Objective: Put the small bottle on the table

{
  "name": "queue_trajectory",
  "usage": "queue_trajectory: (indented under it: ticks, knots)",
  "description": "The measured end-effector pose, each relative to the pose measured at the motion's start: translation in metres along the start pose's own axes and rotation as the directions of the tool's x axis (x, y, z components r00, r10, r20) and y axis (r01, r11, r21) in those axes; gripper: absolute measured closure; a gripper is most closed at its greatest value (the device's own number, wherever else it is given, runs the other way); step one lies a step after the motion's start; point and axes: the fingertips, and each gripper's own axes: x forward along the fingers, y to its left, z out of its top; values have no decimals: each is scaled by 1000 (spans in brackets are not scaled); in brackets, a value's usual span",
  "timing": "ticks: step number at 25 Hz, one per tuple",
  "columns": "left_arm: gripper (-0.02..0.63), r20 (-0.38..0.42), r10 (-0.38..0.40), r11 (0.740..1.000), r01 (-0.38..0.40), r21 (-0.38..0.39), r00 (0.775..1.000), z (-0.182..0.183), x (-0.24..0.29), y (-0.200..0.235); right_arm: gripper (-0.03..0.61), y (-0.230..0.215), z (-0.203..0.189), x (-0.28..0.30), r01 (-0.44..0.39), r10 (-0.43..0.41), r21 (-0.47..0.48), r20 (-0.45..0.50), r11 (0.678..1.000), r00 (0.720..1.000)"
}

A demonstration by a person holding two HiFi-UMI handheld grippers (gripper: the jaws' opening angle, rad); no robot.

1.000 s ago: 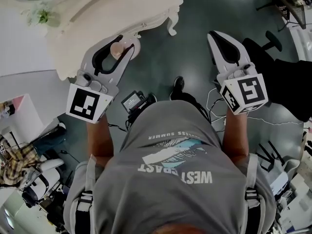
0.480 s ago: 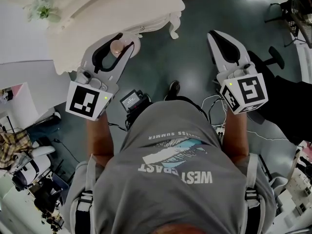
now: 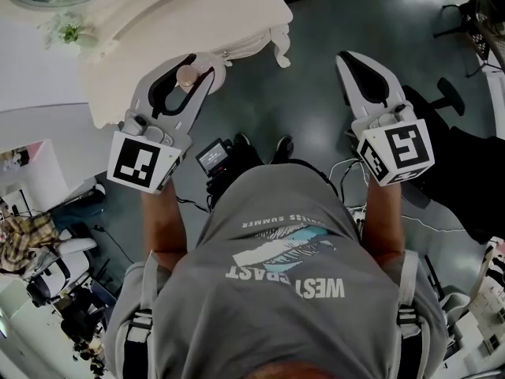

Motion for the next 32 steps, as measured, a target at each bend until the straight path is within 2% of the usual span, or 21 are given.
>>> queue_trajectory:
  ticks: [9, 19, 32]
  knots:
    - [488, 7, -80, 997, 80, -2, 997, -10, 31, 25, 563, -11, -1, 18, 73, -72, 12, -27, 997, 997]
    - [488, 65, -207, 978, 206, 22, 976, -2, 73, 64, 563, -22, 13, 46, 185, -184, 27, -50, 982, 982]
    - [488, 69, -288, 958, 287, 21, 955, -21, 121, 124, 563, -36, 15, 94, 278, -273, 48, -96, 959, 957]
